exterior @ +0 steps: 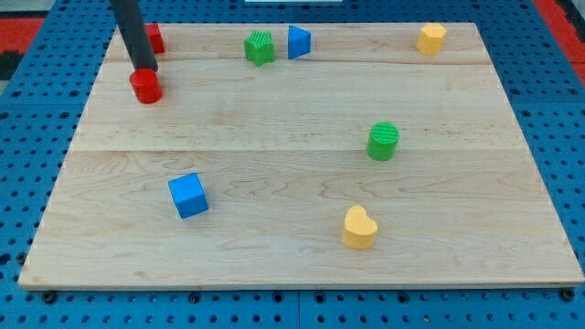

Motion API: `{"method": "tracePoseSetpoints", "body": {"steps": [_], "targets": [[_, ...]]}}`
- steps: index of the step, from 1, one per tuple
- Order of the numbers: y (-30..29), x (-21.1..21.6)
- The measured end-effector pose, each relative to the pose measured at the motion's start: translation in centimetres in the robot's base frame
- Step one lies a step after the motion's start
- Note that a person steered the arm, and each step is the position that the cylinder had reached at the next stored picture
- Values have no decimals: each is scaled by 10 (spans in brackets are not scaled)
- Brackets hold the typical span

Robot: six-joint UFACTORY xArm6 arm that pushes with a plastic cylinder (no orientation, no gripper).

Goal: Move the red circle towards the center left of the board

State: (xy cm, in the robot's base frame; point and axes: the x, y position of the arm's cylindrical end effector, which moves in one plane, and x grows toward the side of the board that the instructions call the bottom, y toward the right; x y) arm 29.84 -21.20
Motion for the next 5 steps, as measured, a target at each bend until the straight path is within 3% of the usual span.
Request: {"method": "tracePoseSetpoints", "body": {"steps": [4,5], "targets": [[1,17],[32,17]]}}
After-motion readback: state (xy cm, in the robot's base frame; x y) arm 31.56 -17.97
